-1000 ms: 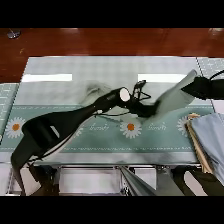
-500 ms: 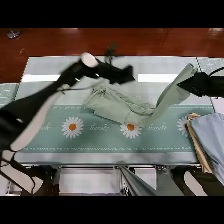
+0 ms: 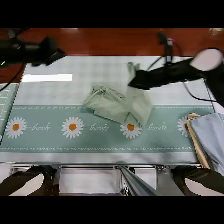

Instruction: Fold the shirts.

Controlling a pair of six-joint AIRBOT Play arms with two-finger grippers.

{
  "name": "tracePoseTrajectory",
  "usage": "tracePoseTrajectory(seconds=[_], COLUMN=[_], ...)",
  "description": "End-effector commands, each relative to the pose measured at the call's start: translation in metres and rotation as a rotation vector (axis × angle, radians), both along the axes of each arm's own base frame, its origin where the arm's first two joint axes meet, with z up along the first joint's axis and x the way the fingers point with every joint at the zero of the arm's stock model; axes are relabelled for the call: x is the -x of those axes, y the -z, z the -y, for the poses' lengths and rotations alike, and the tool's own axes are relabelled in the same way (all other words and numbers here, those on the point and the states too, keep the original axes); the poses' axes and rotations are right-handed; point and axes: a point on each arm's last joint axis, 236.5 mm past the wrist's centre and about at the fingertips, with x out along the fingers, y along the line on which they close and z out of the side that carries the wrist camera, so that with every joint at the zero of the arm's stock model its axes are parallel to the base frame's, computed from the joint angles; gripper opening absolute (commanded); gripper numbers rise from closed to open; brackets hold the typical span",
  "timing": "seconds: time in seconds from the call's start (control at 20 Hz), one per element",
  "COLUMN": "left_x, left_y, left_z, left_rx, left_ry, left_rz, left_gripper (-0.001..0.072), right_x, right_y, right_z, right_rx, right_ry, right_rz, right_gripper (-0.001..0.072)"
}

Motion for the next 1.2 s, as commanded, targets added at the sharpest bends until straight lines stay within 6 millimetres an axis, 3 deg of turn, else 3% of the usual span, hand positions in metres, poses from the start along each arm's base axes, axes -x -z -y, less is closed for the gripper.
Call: tracePoseTrajectory(seconds=[0.0, 0.1, 0.2, 0.25, 0.3, 0.35, 0.4, 0.5, 0.55, 0.65, 0.7, 0.75, 0.85, 0.9, 0.95, 1.05, 1.15], left_x=[0.068, 0.107, 0.133, 0.141, 0.144, 0.144, 0.142, 0.136, 0.133, 0.131, 0.131, 0.131, 0.131, 0.131, 0.131, 0.132, 0.132], left_y=[0.030, 0.068, 0.099, 0.112, 0.123, 0.133, 0.137, 0.140, 0.140, 0.141, 0.142, 0.143, 0.143, 0.143, 0.143, 0.144, 0.145], left_z=[-0.037, -0.030, -0.025, -0.024, -0.025, -0.026, -0.028, -0.030, -0.030, -0.030, -0.030, -0.030, -0.030, -0.030, -0.030, -0.029, -0.028], left_rx=[-0.043, -0.018, 0.023, 0.028, 0.031, 0.030, 0.030, 0.037, 0.047, 0.053, 0.053, 0.053, 0.053, 0.053, 0.053, 0.052, 0.052], left_ry=[-0.127, -0.122, -0.122, -0.125, -0.131, -0.142, -0.154, -0.173, -0.181, -0.186, -0.186, -0.186, -0.186, -0.186, -0.186, -0.181, -0.180], left_rz=[0.068, 0.026, -0.021, -0.041, -0.059, -0.073, -0.077, -0.078, -0.078, -0.083, -0.086, -0.088, -0.088, -0.088, -0.089, -0.093, -0.096], left_gripper=[0.0024, 0.0024, 0.0024, 0.0024, 0.0024, 0.0024, 0.0024, 0.0024, 0.0024, 0.0025, 0.0025, 0.0025, 0.0025, 0.0024, 0.0025, 0.0025, 0.0025], right_x=[-0.016, -0.027, -0.036, -0.041, -0.045, -0.046, -0.051, -0.084, -0.103, -0.122, -0.119, -0.110, -0.082, -0.064, -0.047, -0.005, 0.039], right_y=[0.048, 0.077, 0.103, 0.114, 0.120, 0.119, 0.110, 0.070, 0.038, -0.024, -0.044, -0.051, -0.032, -0.011, 0.016, 0.089, 0.152], right_z=[-0.080, -0.108, -0.126, -0.134, -0.139, -0.144, -0.141, -0.110, -0.080, -0.003, 0.045, 0.091, 0.180, 0.205, 0.216, 0.220, 0.190], right_rx=[0.021, 0.033, 0.041, 0.040, 0.029, 0.010, 0.002, -0.016, -0.035, -0.059, -0.006, 0.084, 0.296, 0.326, 0.312, 0.217, 0.010], right_ry=[-0.125, -0.154, -0.161, -0.162, -0.156, -0.176, -0.205, -0.170, -0.126, -0.028, 0.006, 0.045, 0.213, 0.316, 0.412, 0.650, 0.788], right_rz=[-0.063, -0.108, -0.144, -0.156, -0.173, -0.181, -0.155, -0.087, -0.058, -0.012, 0.012, 0.023, -0.020, -0.054, -0.078, -0.172, -0.345], right_gripper=[0.0023, 0.0023, 0.0024, 0.0096, 0.0314, 0.0642, 0.0630, 0.0630, 0.0630, 0.0630, 0.0630, 0.0629, 0.0630, 0.0630, 0.0629, 0.0629, 0.0629])
